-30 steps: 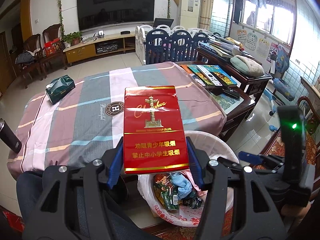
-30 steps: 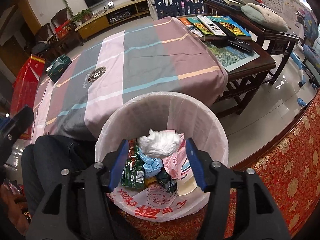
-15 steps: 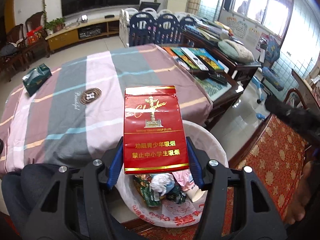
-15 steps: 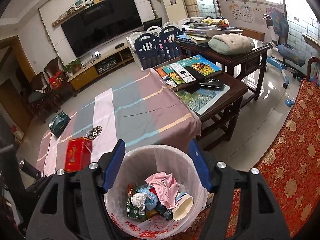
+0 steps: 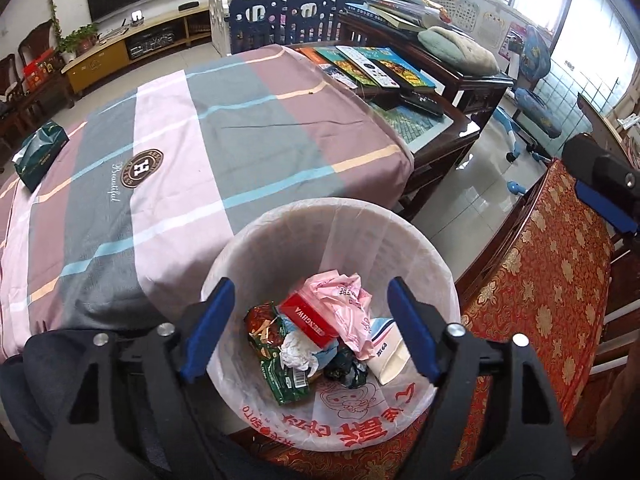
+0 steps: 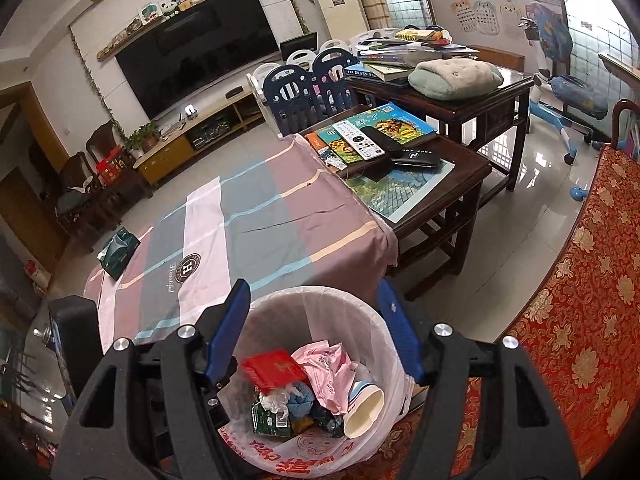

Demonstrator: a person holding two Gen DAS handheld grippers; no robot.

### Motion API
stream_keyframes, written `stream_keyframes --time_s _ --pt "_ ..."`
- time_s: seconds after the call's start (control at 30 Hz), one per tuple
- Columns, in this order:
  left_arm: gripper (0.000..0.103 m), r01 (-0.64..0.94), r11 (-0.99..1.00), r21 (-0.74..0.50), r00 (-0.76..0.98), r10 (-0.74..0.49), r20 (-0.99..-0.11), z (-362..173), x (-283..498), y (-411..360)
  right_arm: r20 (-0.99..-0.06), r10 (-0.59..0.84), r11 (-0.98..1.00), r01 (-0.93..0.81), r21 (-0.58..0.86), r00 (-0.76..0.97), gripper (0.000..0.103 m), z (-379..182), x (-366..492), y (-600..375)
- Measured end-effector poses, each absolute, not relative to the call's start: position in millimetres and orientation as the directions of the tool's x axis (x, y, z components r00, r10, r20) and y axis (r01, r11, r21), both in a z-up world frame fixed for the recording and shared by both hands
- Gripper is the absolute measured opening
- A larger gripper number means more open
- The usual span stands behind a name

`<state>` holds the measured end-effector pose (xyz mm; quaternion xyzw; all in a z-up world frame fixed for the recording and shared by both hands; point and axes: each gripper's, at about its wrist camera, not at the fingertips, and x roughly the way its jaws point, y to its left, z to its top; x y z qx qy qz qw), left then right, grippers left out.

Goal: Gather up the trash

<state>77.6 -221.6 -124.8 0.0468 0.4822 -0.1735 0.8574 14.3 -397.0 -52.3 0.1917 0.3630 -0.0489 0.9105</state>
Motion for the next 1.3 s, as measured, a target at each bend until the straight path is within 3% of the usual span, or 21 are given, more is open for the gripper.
stream_keyframes --time_s 0.13,0.27,0.53,0.7,1.0,1.3 --pt "0.089 0.286 0.958 -0.02 0.54 -0.179 -0.822 -105 69 -203 -0.685 0.069 0.924 0.213 0.318 0.725 0.072 -52 16 -395" --pt "0.099 0.212 0.973 0.092 0.681 -0.08 -0.728 -69 48 -177 -0.68 0.095 0.942 0.154 0.297 0.727 0.081 -45 14 -379" --pt "0.1 0.026 0.986 0.165 0.815 0.075 -0.575 -16 -1 -129 -0.668 0.11 0.981 0.026 0.19 0.736 0.1 -16 3 -321" --pt "0.1 -0.041 0.994 0.098 0.814 0.09 -0.574 1 -15 -102 -0.652 0.045 0.998 -0.011 0.055 0.757 0.1 8 -9 -289" --pt "0.1 -0.114 0.993 -0.01 0.846 0.091 -0.525 31 -45 -64 -0.633 0.102 0.992 -0.032 0.122 0.768 0.1 24 -20 -286" --pt "0.1 -0.112 0.993 -0.02 0.835 0.084 -0.543 27 -43 -57 -0.605 0.114 0.993 -0.098 0.06 0.788 0.1 27 -25 -261"
